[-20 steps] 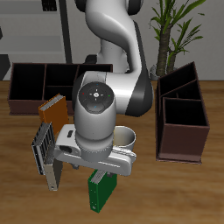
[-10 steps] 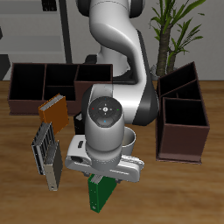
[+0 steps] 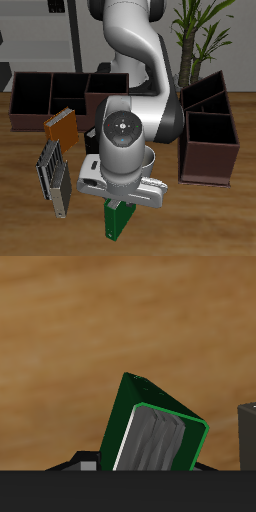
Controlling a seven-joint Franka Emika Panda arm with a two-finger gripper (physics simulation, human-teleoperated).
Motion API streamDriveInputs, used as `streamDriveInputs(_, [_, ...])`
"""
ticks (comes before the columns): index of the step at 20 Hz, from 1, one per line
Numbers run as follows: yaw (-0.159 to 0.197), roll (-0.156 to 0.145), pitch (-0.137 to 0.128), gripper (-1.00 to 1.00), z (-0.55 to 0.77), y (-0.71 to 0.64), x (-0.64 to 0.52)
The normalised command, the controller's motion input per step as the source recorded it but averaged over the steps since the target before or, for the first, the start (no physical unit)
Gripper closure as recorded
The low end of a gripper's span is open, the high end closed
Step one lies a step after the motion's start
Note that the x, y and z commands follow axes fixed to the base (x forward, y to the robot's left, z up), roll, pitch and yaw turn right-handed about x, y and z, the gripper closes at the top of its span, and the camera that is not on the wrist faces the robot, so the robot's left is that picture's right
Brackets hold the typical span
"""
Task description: Place the green book into the left desk caddy's right compartment
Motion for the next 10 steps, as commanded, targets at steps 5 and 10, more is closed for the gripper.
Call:
streamDriveInputs(5, [0.001,0.028,-0.076,1.0,0.69,0.28,-0.32])
streamDriveInputs(10, [-0.012,-0.003,-0.061,1.0,0.79,0.25,-0.42])
